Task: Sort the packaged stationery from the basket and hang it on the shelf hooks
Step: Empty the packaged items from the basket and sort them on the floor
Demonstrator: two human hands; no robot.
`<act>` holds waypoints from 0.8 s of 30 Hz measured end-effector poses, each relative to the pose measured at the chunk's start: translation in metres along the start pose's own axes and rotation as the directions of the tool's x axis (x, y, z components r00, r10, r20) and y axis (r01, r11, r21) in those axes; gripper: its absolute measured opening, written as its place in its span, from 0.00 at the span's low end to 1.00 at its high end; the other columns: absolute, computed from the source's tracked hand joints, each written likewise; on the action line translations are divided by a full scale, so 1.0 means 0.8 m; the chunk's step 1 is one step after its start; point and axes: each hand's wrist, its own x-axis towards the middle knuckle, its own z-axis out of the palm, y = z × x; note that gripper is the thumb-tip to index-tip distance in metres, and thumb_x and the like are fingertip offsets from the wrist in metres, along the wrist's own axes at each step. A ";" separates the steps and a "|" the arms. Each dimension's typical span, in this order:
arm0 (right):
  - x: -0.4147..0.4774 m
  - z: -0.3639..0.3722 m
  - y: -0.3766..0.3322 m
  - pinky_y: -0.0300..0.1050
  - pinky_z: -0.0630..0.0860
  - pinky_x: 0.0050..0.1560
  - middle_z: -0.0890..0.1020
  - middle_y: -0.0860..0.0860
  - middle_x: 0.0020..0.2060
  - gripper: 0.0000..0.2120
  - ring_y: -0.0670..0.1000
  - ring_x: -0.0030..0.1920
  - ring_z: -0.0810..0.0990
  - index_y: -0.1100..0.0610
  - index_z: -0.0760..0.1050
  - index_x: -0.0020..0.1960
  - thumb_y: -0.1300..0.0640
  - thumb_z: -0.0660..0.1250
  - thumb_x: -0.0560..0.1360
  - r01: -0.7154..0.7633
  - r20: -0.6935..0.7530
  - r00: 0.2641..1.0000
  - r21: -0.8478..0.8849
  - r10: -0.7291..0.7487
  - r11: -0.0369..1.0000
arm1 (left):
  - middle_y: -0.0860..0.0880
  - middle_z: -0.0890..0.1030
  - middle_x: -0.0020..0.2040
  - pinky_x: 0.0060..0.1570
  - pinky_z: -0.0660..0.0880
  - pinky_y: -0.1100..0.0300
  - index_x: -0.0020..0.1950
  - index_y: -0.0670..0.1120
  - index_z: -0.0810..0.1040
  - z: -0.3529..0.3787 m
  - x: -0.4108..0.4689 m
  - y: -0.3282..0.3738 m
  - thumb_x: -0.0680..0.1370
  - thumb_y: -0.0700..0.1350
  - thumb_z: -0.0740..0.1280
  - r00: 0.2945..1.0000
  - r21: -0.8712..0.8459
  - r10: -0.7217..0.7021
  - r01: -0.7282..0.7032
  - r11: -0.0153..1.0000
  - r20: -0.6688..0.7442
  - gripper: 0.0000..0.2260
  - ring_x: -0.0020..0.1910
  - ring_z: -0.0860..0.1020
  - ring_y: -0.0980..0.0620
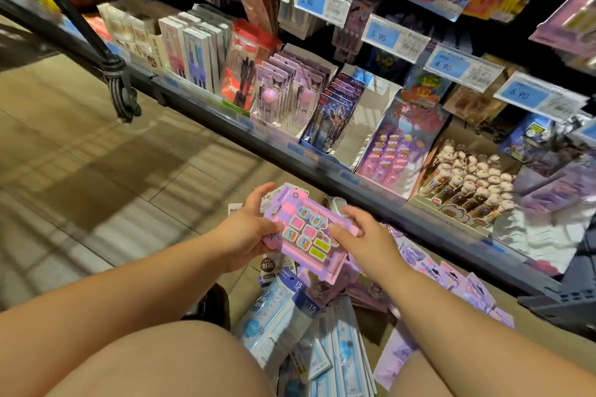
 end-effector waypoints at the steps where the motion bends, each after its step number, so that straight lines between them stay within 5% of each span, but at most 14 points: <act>1: 0.000 -0.002 -0.001 0.37 0.73 0.47 0.81 0.43 0.50 0.11 0.47 0.50 0.80 0.51 0.76 0.58 0.52 0.69 0.76 -0.091 0.094 0.992 0.129 0.079 0.988 | 0.41 0.81 0.48 0.33 0.81 0.57 0.65 0.56 0.67 0.003 0.000 -0.001 0.79 0.29 0.60 1.000 0.052 -0.006 0.006 0.999 -0.018 0.24 0.37 0.84 0.48; 6: -0.002 -0.009 0.018 0.37 0.72 0.29 0.86 0.52 0.41 0.06 0.50 0.39 0.83 0.57 0.77 0.53 0.57 0.67 0.78 -0.320 0.199 0.943 0.335 0.265 0.886 | 0.40 0.80 0.38 0.30 0.79 0.62 0.49 0.43 0.71 0.014 0.010 -0.011 0.75 0.32 0.69 0.984 0.177 -0.015 0.047 0.983 -0.177 0.10 0.25 0.79 0.54; 11: -0.003 -0.017 0.059 0.36 0.72 0.22 0.84 0.53 0.35 0.06 0.49 0.31 0.81 0.59 0.75 0.53 0.58 0.66 0.78 -0.434 0.092 0.877 0.575 0.472 0.693 | 0.43 0.75 0.33 0.31 0.77 0.62 0.38 0.41 0.72 0.022 0.020 -0.022 0.76 0.26 0.65 0.988 0.327 -0.008 0.060 0.943 -0.156 0.12 0.25 0.76 0.53; 15: -0.006 -0.032 0.073 0.41 0.75 0.28 0.83 0.53 0.37 0.04 0.51 0.37 0.79 0.55 0.74 0.52 0.55 0.64 0.80 -0.477 0.021 0.781 0.664 0.624 0.575 | 0.45 0.75 0.35 0.30 0.78 0.64 0.41 0.43 0.72 0.026 0.025 -0.024 0.76 0.28 0.66 0.988 0.393 -0.056 0.108 0.913 -0.141 0.11 0.29 0.75 0.52; 19: -0.025 -0.049 0.064 0.43 0.72 0.36 0.78 0.52 0.27 0.12 0.49 0.27 0.75 0.56 0.73 0.43 0.53 0.59 0.82 -0.611 0.012 0.707 0.513 0.707 0.603 | 0.46 0.75 0.33 0.26 0.74 0.65 0.41 0.42 0.73 0.043 0.026 -0.014 0.76 0.29 0.67 0.997 0.562 -0.046 0.072 0.824 -0.061 0.10 0.26 0.75 0.54; 22: -0.033 -0.064 0.057 0.51 0.74 0.50 0.77 0.55 0.42 0.09 0.52 0.40 0.74 0.59 0.73 0.55 0.53 0.60 0.82 -0.554 -0.077 0.732 0.510 0.677 0.658 | 0.45 0.75 0.34 0.30 0.76 0.63 0.40 0.43 0.73 0.065 0.023 0.001 0.75 0.29 0.68 1.000 0.669 -0.021 0.006 0.743 0.014 0.11 0.28 0.74 0.52; 24: -0.041 -0.078 0.049 0.49 0.72 0.50 0.76 0.56 0.57 0.15 0.53 0.52 0.73 0.59 0.71 0.64 0.53 0.61 0.81 -0.479 -0.112 0.750 0.588 0.652 0.652 | 0.46 0.74 0.33 0.33 0.76 0.61 0.39 0.43 0.73 0.090 0.020 0.017 0.75 0.30 0.69 0.998 0.724 0.006 -0.045 0.689 0.055 0.10 0.27 0.73 0.53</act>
